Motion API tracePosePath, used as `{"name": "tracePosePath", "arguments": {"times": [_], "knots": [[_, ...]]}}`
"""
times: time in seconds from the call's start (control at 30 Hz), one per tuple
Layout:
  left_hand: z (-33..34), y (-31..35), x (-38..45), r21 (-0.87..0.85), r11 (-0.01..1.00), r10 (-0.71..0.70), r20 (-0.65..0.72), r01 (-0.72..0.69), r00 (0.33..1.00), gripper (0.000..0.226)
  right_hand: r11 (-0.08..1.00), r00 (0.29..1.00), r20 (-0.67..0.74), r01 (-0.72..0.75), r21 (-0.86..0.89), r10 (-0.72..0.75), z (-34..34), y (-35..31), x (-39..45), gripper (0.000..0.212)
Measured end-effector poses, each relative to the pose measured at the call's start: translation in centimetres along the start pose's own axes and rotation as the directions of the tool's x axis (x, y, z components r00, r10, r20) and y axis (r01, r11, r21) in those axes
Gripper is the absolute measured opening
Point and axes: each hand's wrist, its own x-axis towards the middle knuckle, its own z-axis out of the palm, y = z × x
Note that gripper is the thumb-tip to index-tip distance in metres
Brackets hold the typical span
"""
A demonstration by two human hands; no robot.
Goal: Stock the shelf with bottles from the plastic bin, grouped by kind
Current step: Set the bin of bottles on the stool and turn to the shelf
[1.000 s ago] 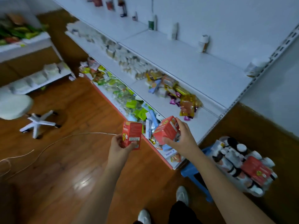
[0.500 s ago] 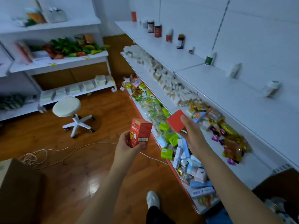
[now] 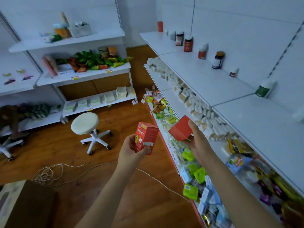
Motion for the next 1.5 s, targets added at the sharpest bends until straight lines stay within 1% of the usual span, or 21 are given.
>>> {"name": "tracePosePath", "arguments": {"times": [0.13, 0.33, 0.4, 0.53, 0.67, 0.77, 0.87, 1.1, 1.17, 1.4, 1.5], "knots": [[-1.0, 0.3, 5.1, 0.010, 1.000, -0.007, -0.041, 0.007, 0.999, 0.061, 1.000, 0.999, 0.038, -0.007, -0.010, 0.007, 1.7, -0.8, 5.6, 0.045], [-2.4, 0.6, 13.6, -0.010, 0.999, -0.032, -0.071, 0.032, 0.997, 0.063, 1.000, 0.999, 0.043, -0.030, -0.004, 0.030, 5.2, -1.9, 13.6, 0.043], [-2.8, 0.6, 17.2, -0.025, 0.999, -0.035, -0.070, 0.033, 0.997, 0.064, 0.999, 0.999, 0.026, -0.042, -0.005, 0.042, 6.6, -1.9, 16.9, 0.046], [-3.8, 0.6, 25.4, -0.052, 0.998, -0.033, -0.058, 0.030, 0.998, 0.066, 0.999, 0.999, -0.009, -0.045, -0.010, 0.044, 9.6, -2.3, 24.0, 0.052], [-5.5, 2.2, 34.6, -0.047, 0.999, -0.001, -0.040, 0.000, 0.999, 0.066, 1.000, 0.998, -0.063, -0.026, 0.000, 0.026, 13.2, -3.9, 31.8, 0.039], [-6.9, 3.9, 40.9, -0.035, 0.999, 0.018, -0.005, -0.018, 1.000, 0.065, 0.999, 0.994, -0.100, -0.036, 0.019, 0.038, 15.8, -5.3, 36.9, 0.037], [-7.5, 5.2, 46.8, -0.002, 0.998, 0.059, 0.049, -0.059, 0.997, 0.065, 0.999, 0.992, -0.124, -0.032, 0.033, 0.036, 17.9, -6.5, 41.7, 0.040], [-7.2, 5.8, 58.5, -0.014, 0.996, 0.087, 0.132, -0.086, 0.987, 0.064, 0.999, 0.994, -0.097, -0.043, -0.024, 0.040, 20.8, -7.9, 51.8, 0.038], [-6.9, 5.8, 62.6, -0.021, 0.995, 0.096, 0.135, -0.094, 0.986, 0.063, 0.999, 0.995, -0.089, -0.038, -0.027, 0.036, 21.1, -8.1, 55.6, 0.037], [-4.0, 8.0, 79.1, 0.001, 0.994, 0.113, 0.125, -0.114, 0.986, 0.061, 0.999, 0.998, -0.045, -0.035, -0.013, 0.034, 21.4, -9.2, 71.8, 0.055], [-2.6, 10.2, 86.2, 0.022, 0.993, 0.111, 0.134, -0.115, 0.985, 0.061, 0.999, 0.999, -0.042, -0.033, 0.017, 0.034, 21.5, -10.8, 78.8, 0.050]]}}
